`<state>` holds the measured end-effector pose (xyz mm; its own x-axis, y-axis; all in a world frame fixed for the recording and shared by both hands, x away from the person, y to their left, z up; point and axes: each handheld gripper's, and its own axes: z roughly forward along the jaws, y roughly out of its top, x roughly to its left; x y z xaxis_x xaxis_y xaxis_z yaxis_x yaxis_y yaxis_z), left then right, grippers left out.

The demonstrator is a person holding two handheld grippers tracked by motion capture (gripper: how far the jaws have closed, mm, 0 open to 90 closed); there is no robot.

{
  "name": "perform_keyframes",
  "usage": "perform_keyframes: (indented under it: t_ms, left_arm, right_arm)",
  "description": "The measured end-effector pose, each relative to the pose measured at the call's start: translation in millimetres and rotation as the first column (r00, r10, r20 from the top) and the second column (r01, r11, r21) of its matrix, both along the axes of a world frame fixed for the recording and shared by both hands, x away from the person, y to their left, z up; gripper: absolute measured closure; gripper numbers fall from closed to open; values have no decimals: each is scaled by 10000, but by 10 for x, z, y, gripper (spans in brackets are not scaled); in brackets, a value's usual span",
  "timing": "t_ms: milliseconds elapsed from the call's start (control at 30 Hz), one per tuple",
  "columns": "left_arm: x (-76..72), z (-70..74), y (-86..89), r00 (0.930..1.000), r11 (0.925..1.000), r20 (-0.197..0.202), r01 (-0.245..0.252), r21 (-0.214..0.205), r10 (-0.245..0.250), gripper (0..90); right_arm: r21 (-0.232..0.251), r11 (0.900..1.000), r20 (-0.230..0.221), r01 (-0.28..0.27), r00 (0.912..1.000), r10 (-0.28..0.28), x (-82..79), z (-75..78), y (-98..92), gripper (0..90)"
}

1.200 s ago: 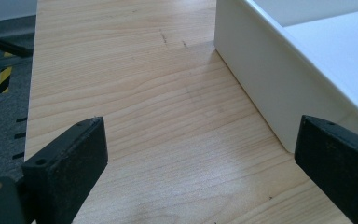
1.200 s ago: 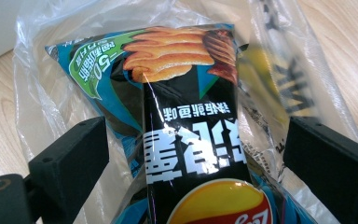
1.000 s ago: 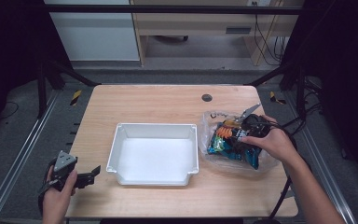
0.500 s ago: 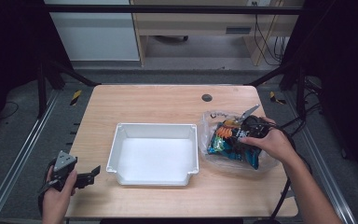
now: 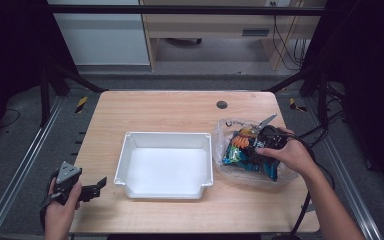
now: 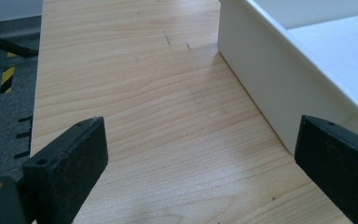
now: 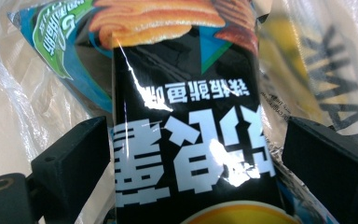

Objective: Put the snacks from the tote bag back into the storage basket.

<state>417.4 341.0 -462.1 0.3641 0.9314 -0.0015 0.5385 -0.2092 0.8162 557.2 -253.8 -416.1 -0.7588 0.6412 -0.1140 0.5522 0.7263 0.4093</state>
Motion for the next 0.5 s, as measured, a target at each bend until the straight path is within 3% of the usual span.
perform_keyframes:
  t_ms: [500]
  left_arm:
    - [-1, 3, 17, 9999, 9999, 54, -99, -73, 100, 24]
  right_arm:
    - [-76, 10000, -90, 50, 9999, -51, 5, -89, -23, 87]
